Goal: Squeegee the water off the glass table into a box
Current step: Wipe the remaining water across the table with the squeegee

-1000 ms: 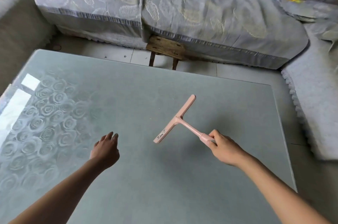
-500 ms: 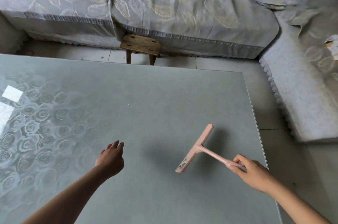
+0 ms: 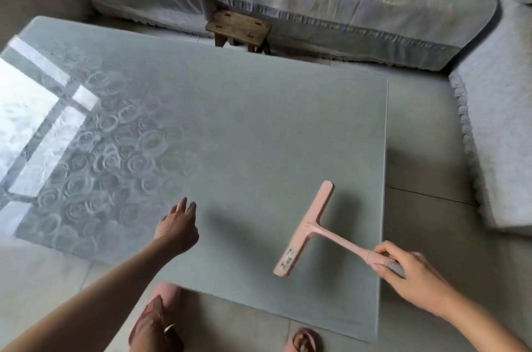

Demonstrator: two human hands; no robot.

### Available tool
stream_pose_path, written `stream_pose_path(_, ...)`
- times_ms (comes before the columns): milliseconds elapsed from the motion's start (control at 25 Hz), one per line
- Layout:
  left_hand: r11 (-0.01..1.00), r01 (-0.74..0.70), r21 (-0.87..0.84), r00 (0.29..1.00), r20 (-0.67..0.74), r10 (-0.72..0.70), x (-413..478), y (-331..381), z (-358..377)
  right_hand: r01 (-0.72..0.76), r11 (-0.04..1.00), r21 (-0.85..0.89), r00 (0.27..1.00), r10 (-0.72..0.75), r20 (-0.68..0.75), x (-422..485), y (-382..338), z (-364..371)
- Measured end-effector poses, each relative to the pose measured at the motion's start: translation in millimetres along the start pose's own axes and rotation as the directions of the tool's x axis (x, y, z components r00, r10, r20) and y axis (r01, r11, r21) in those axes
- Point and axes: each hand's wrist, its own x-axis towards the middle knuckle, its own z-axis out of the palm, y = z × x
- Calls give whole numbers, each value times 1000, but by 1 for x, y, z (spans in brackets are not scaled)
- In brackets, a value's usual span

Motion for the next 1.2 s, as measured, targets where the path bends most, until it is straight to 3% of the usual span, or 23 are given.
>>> stream_pose_path(280, 998, 60, -23, 996, 60, -59, -53, 41, 56, 3, 983, -181, 997, 10, 71, -61, 96, -7)
stream_pose_path(400, 998, 62, -28, 993, 103, -59, -58, 43, 75, 137, 979, -149, 990, -128, 67, -39, 76, 29)
stream_pose_path(520, 998, 67, -22, 996, 52, -65, -56, 44, 89, 205, 943, -262, 976, -215, -10, -6, 51, 50)
stream_pose_path(640, 998, 59, 10, 998, 24, -60, -55, 42, 94, 209, 947, -245, 977, -212, 15, -19, 66, 30)
stream_pose_path(800, 997, 46, 64, 999, -11, -45, -57, 42, 98, 74, 953, -293, 997, -78, -1, -63, 116, -2)
stream_pose_path(1040, 995, 40, 92, 998, -42, -37, -53, 40, 97, 226, 930, -290, 972, -234, 6, 12, 28, 67)
stream_pose_path(1200, 995, -20, 93, 992, -119, 31, -53, 28, 96, 197, 938, -286, 978, -210, -17, -14, 53, 34)
